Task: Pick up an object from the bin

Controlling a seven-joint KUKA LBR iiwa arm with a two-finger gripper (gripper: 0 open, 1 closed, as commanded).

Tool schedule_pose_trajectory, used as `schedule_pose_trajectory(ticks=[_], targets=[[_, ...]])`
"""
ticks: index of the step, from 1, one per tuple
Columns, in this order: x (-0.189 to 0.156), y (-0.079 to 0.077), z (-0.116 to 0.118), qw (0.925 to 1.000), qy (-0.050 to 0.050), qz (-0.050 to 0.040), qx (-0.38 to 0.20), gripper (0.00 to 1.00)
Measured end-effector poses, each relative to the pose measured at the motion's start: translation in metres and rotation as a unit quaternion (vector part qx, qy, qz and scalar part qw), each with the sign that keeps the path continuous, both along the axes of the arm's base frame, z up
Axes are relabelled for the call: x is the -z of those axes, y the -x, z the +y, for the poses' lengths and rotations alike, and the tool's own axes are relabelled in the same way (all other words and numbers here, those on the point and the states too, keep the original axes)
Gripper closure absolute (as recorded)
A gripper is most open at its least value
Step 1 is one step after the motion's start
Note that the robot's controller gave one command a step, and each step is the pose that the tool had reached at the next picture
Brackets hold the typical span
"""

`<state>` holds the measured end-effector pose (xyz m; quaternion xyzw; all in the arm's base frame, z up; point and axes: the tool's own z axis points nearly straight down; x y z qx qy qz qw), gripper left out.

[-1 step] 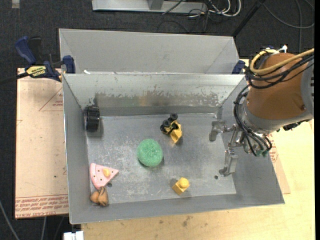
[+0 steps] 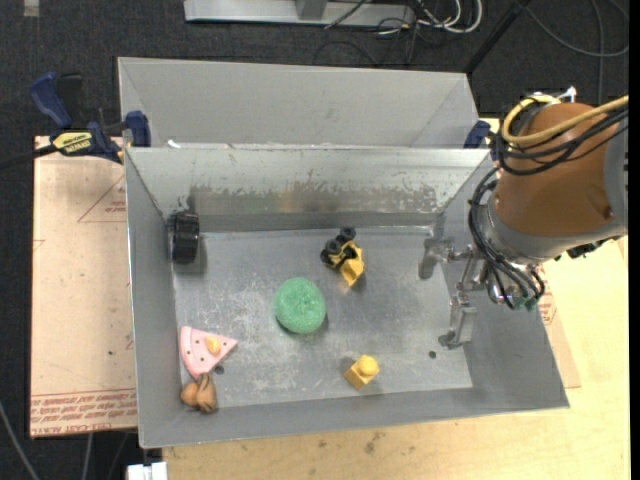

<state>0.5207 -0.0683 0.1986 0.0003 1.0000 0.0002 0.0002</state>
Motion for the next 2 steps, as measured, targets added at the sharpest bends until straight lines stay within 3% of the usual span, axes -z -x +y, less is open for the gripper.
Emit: schedule_pose_trajectory(ticks=[1, 2], targets=[[0.019, 0.004, 0.024, 0.9998, 0.001, -0.0014, -0.021, 0.00], [0.066, -0.012, 0.078, 0.9947, 0.000, -0.0030, -0.103, 0.00]])
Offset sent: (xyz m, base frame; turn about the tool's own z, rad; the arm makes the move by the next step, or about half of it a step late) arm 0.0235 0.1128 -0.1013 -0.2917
